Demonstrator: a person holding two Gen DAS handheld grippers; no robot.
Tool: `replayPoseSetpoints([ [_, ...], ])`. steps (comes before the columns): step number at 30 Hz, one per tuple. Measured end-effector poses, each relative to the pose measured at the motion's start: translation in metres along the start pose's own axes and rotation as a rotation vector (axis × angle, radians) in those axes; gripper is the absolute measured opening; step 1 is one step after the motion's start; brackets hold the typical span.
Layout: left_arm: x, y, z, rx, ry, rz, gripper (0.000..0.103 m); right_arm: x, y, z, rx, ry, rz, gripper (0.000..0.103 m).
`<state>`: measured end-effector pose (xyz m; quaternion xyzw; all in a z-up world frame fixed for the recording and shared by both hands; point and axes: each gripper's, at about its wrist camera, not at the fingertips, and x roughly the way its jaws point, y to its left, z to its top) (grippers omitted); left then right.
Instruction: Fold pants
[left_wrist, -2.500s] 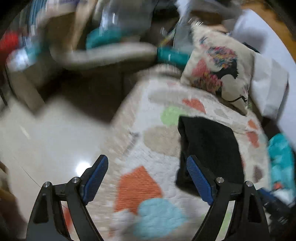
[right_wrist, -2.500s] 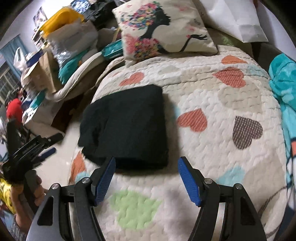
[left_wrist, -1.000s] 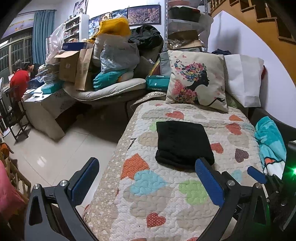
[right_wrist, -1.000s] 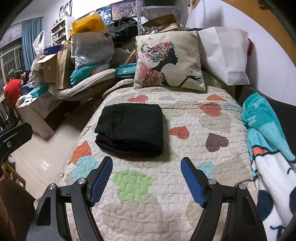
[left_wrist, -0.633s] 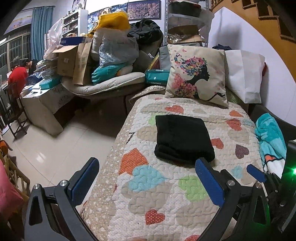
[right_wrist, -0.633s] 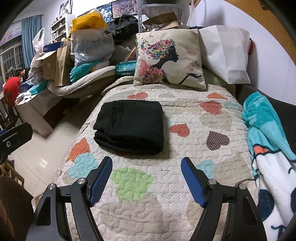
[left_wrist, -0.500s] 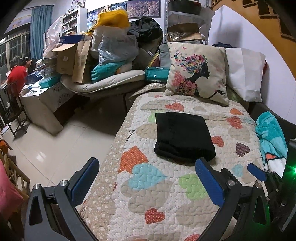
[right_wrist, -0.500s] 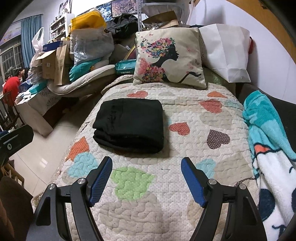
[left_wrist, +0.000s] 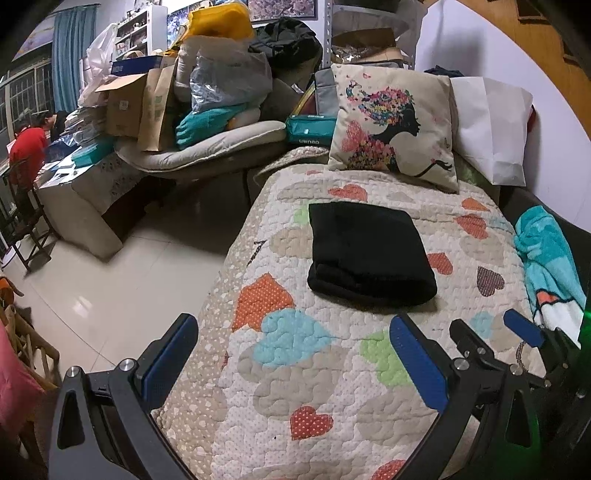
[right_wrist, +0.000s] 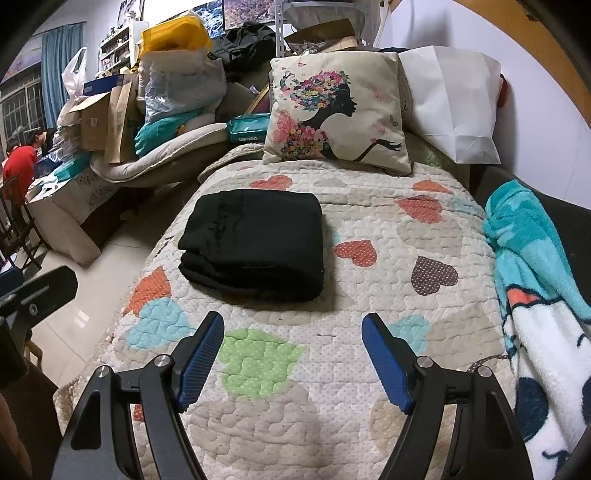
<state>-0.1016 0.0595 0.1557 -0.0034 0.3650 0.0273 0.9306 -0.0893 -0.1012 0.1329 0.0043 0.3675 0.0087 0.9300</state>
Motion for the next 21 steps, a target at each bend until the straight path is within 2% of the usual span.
replayPoseSetpoints([
  [21, 0.025, 0.002, -0.009, -0.012, 0.079, -0.013, 0.103, 0.017, -0.002, -0.004, -0.001, 0.05, -0.011, 0.082],
])
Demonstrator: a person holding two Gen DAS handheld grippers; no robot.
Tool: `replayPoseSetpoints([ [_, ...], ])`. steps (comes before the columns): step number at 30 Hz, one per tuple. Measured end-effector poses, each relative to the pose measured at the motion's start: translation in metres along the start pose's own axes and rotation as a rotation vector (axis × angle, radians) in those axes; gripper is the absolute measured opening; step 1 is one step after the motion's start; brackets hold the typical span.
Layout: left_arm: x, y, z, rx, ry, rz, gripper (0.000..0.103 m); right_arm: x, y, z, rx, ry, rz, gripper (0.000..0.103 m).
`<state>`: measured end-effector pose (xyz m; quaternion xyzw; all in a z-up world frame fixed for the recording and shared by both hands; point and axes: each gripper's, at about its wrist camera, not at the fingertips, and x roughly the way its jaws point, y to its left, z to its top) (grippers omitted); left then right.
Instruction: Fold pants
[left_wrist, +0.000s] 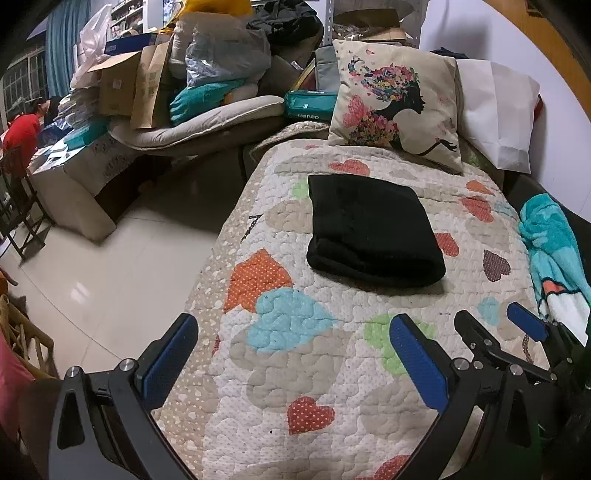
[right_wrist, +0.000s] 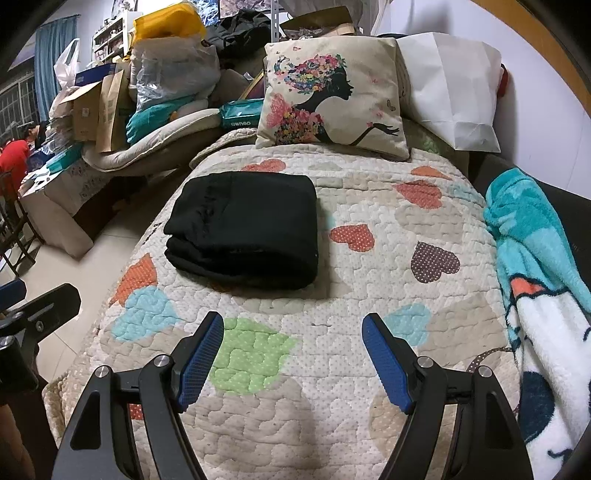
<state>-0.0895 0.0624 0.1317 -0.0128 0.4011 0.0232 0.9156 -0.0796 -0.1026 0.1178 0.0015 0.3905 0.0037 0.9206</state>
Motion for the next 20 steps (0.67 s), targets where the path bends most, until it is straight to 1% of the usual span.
replayPoseSetpoints([
  [12, 0.007, -0.001, -0.002, -0.004, 0.022, -0.008, 0.103, 0.004, 0.0, -0.003, -0.002, 0.014, -0.003, 0.082],
  [16, 0.013, -0.003, -0.003, 0.005, 0.029, 0.006, 0.103, 0.007, -0.003, -0.004, 0.006, 0.021, -0.004, 0.082],
  [20, 0.025, -0.005, -0.004, -0.005, 0.063, -0.001, 0.103, 0.011, -0.009, -0.005, 0.025, 0.037, -0.02, 0.082],
])
